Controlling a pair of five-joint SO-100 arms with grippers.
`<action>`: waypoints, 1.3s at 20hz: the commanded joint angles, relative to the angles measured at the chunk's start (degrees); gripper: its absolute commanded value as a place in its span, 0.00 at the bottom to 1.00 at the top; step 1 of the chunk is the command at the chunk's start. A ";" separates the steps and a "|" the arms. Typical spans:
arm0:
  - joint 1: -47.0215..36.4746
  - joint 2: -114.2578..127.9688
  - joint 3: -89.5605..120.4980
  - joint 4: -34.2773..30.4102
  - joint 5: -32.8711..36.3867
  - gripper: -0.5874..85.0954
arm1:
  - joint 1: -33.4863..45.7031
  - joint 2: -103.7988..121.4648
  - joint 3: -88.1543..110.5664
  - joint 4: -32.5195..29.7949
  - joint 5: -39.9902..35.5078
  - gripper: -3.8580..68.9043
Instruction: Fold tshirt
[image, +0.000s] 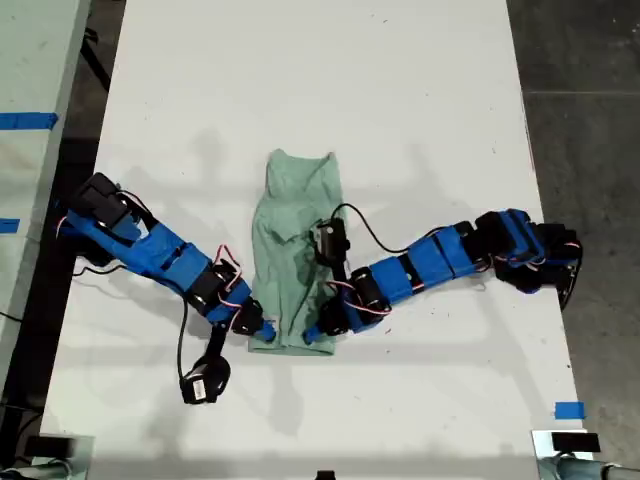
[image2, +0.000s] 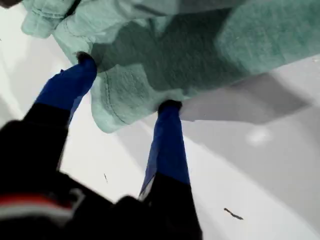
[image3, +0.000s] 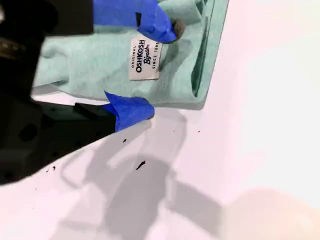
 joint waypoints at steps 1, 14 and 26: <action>-0.18 7.29 -3.43 2.55 0.53 0.26 | -0.09 1.49 -4.57 -0.62 -0.88 0.45; -1.76 -10.63 -7.03 -10.63 6.94 0.13 | -0.44 -1.49 -4.66 -6.33 -4.22 0.28; -0.44 -0.09 -16.17 4.31 8.61 0.01 | -2.11 6.59 -4.57 -2.99 -5.98 0.03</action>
